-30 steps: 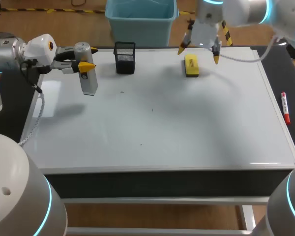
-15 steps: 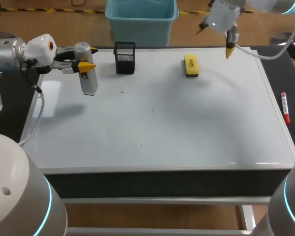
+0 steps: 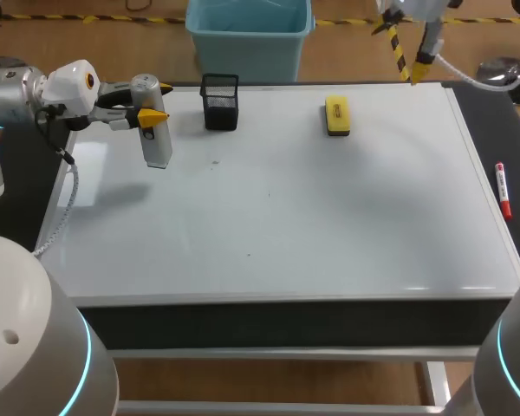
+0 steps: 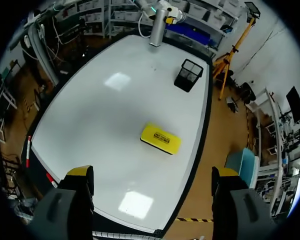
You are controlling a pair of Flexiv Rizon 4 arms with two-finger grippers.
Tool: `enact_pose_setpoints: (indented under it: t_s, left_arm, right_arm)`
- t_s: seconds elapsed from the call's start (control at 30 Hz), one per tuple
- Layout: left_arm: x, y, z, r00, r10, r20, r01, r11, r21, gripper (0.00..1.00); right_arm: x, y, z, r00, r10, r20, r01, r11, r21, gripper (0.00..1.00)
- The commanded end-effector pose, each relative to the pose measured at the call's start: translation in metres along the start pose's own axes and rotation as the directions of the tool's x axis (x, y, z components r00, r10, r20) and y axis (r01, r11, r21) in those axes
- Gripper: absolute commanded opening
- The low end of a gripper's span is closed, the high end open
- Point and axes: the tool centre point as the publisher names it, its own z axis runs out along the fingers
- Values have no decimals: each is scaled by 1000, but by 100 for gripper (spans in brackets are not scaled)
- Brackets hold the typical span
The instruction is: Pick up the inspection probe, press it on each red-marked spot on the whiteboard one by one, put down the probe, pick up the eraser, and wipe off all the red marks.
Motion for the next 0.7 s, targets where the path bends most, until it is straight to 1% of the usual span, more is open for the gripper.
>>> enact_pose_setpoints:
  t_s: [0.03,0.23,0.3,0.4,0.5,0.57,0.7]
  left_arm:
    - [-1,0,0,1000,0,-2,0,1000,2,0]
    - [-1,0,0,1000,0,-2,0,1000,2,0]
    - [-1,0,0,1000,0,-2,0,1000,2,0]
    - [-1,0,0,1000,0,-2,0,1000,2,0]
    - [-1,0,0,1000,0,-2,0,1000,2,0]
    - [-1,0,0,1000,0,-2,0,1000,2,0]
    - [-1,0,0,1000,0,-2,0,1000,2,0]
  right_arm:
    - [17,-2,-12,998,-2,61,4,1000,-31,100]
    - [25,4,-20,996,-1,91,7,998,-63,100]
    - [28,5,-23,993,-2,122,13,996,-91,100]
    - [34,6,-28,988,-3,153,19,994,-108,100]
    - [38,9,-31,988,7,151,9,994,-107,100]
    - [41,12,-33,988,-16,151,33,993,-115,100]
    - [41,12,-33,988,-16,151,33,993,-115,100]
